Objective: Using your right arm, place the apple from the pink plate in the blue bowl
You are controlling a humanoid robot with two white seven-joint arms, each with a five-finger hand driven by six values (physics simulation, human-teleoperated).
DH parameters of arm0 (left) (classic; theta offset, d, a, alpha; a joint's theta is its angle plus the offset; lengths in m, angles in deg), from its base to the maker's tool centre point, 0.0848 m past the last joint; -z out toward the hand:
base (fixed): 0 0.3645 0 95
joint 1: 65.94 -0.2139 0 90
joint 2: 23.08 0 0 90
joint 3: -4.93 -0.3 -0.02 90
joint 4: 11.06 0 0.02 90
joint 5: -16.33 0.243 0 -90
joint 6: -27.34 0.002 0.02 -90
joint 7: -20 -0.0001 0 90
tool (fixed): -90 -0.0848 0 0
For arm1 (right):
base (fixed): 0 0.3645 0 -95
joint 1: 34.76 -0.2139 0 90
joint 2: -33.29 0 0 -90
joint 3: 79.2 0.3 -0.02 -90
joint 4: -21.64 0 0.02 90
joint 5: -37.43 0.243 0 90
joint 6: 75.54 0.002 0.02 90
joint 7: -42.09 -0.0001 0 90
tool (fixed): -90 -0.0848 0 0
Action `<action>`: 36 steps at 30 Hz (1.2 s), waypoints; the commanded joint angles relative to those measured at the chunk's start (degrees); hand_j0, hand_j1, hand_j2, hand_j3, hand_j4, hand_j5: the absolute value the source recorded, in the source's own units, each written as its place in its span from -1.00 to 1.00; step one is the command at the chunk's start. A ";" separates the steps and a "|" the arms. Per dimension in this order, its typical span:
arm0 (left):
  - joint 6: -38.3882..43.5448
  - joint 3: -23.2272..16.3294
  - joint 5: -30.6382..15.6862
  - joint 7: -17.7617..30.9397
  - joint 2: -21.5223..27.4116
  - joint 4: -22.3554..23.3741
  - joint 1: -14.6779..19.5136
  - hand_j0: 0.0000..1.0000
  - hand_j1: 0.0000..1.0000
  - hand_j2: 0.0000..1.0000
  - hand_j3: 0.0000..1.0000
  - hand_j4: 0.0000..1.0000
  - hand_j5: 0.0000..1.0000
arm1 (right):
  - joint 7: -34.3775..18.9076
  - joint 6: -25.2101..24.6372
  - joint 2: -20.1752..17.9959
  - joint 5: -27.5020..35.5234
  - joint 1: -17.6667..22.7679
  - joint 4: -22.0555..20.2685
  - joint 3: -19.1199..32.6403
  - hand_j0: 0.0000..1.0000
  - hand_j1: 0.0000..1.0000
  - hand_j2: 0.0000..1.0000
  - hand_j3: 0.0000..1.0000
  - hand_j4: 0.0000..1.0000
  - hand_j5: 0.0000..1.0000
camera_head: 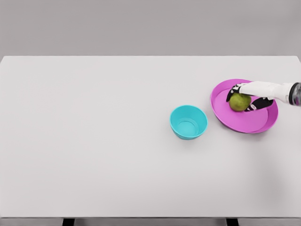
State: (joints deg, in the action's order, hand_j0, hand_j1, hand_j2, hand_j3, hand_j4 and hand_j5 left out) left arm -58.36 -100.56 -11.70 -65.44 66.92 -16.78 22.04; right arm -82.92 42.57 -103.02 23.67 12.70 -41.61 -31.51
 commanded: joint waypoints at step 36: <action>0.00 0.02 -0.01 0.01 0.00 0.01 0.00 1.00 1.00 1.00 1.00 1.00 1.00 | 0.01 4.14 0.00 6.29 1.84 -28.86 1.01 -0.19 -0.19 -0.19 -0.19 -0.19 -0.19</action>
State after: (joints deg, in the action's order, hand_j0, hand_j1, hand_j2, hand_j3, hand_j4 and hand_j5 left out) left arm -58.36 -100.54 -11.70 -65.44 66.92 -16.78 22.04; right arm -82.95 46.92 -103.64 29.93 14.55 -71.35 -30.34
